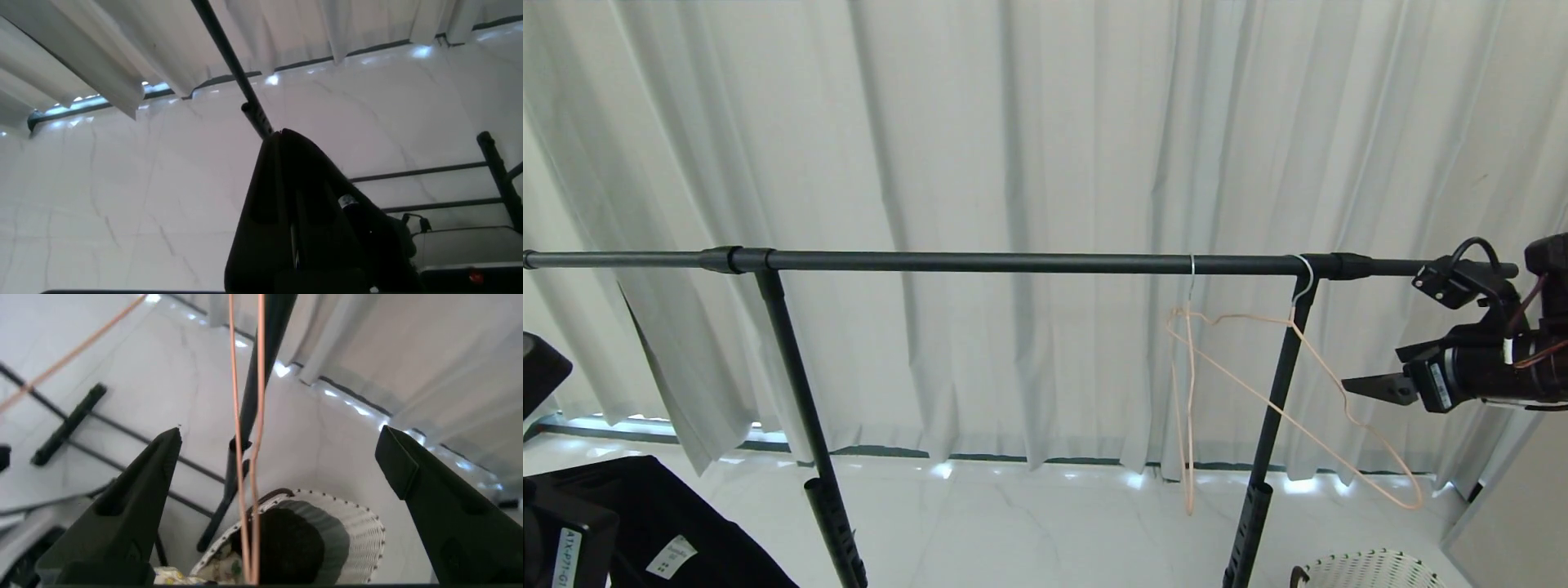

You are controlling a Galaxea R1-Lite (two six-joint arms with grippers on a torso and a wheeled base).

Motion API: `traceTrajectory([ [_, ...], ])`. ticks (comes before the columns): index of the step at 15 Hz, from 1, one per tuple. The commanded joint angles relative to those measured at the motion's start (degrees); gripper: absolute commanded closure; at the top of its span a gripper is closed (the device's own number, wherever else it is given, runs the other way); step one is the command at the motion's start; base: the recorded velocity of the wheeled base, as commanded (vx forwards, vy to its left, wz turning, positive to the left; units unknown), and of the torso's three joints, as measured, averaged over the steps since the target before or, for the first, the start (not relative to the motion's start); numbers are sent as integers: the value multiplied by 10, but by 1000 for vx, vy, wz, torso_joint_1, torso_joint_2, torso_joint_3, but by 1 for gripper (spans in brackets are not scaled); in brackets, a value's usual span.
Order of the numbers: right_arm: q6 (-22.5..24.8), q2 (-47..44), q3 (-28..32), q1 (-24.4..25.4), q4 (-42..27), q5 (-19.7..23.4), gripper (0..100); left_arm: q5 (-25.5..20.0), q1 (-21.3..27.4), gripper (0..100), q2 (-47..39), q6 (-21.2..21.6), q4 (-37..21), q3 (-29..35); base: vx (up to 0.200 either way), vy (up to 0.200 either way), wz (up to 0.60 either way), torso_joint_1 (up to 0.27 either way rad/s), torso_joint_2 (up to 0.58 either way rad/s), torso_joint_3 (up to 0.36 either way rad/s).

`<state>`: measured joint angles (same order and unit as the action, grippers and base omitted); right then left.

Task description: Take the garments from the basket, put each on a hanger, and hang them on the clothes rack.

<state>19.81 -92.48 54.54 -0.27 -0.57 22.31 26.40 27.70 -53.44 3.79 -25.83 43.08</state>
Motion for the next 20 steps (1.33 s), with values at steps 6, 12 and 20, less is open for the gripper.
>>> traceTrajectory([
  [6, 81, -133, 26, -25, 9, 123, 0, 12, 0, 100, 19, 17, 1, -1, 0, 0, 0, 0, 0, 0],
  [12, 84, -174, 41, -25, 9, 131, 0, 12, 0, 100, 21, 18, 10, -1, 0, 0, 0, 0, 0, 0],
  [20, 83, -197, 66, -22, 9, 144, 0, 13, -1, 100, 33, 19, 10, -1, 0, 0, 0, 0, 0, 0],
])
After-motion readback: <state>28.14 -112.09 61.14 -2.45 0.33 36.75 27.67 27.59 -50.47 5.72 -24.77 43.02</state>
